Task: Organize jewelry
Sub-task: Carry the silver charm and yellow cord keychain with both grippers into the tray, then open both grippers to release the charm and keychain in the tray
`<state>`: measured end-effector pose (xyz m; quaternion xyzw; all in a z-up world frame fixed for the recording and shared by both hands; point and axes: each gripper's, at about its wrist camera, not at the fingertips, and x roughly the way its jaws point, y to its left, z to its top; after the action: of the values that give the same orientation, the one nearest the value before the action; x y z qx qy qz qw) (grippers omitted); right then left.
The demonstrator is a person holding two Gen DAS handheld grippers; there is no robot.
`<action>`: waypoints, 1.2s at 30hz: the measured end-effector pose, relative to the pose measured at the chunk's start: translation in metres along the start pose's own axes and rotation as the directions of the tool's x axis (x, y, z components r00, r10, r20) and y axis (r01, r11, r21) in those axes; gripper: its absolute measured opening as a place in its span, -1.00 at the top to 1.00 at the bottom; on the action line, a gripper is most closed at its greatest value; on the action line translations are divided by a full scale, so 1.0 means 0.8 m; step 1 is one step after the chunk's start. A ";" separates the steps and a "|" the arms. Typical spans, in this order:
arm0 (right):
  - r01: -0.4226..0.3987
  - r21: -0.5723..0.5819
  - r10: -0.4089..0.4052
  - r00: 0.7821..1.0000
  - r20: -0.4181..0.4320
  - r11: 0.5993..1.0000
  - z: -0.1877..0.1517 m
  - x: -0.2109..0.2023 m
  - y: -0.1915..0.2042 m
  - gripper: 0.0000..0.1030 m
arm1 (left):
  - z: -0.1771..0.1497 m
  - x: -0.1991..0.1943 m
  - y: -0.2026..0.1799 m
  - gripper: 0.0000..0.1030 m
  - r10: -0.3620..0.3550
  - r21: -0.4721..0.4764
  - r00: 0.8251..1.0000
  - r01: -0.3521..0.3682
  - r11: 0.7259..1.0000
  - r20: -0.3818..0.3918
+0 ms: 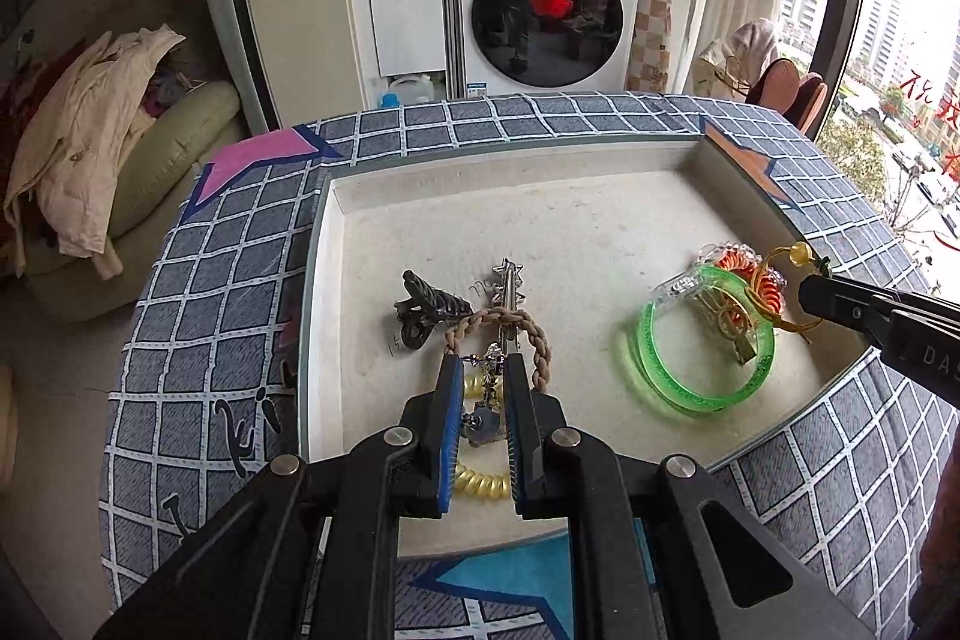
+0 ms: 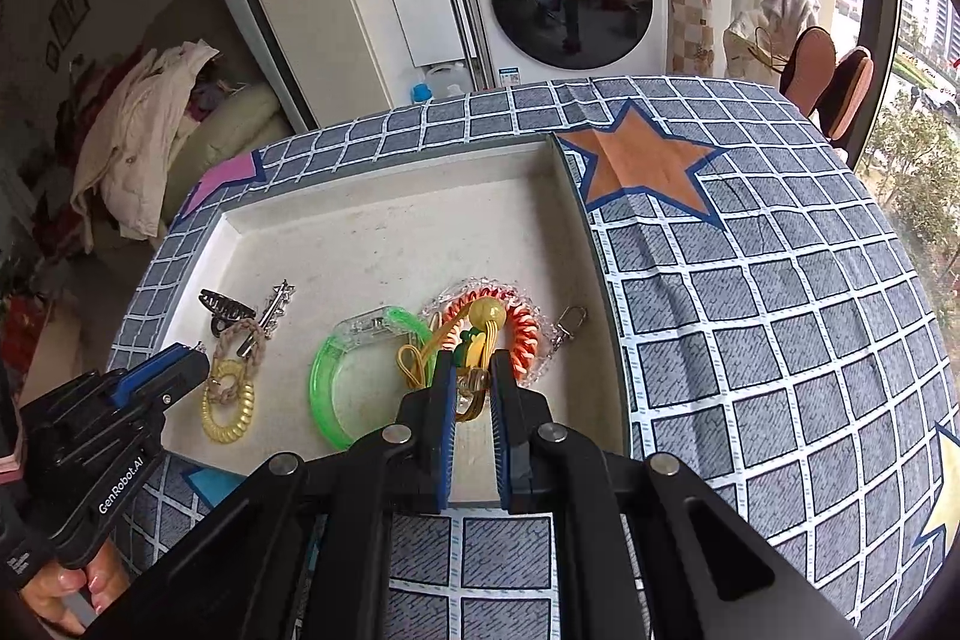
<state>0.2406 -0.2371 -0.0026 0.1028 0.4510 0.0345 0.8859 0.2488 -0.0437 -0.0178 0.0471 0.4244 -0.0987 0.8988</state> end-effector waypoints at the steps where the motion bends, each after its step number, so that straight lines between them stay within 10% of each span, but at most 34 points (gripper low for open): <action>1: 0.004 0.003 -0.004 1.000 -0.003 1.000 -0.002 0.003 -0.001 0.78 | -0.001 0.002 -0.001 0.36 0.003 0.000 1.000 -0.003 1.000 -0.004; 15: 0.021 0.032 -0.020 0.998 -0.053 0.999 -0.018 0.024 -0.012 0.74 | -0.010 0.016 -0.015 0.35 0.047 0.070 0.999 -0.045 0.997 -0.019; 20: 0.030 0.028 -0.028 0.999 -0.043 0.999 -0.016 0.019 -0.007 -0.08 | -0.011 0.015 -0.018 0.35 0.056 0.074 0.998 -0.054 0.996 -0.022; 31: -0.004 0.064 0.002 1.000 0.029 0.998 -0.018 -0.016 -0.007 -0.14 | -0.009 -0.005 -0.024 0.34 0.074 0.080 0.997 -0.075 0.994 0.016; 34: 0.004 0.063 -0.006 0.999 0.043 0.998 -0.019 -0.025 -0.008 -0.14 | -0.010 -0.011 -0.022 -0.97 0.094 0.069 0.995 -0.096 0.993 0.032; 36: 0.010 0.060 -0.013 0.999 0.050 0.998 -0.019 -0.030 -0.009 -0.14 | -0.011 -0.023 -0.020 -1.00 0.107 0.055 0.991 -0.112 0.992 0.084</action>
<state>0.2139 -0.2455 0.0059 0.1275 0.4300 0.0135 0.8937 0.2275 -0.0551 -0.0094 0.0929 0.3815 -0.0637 0.9175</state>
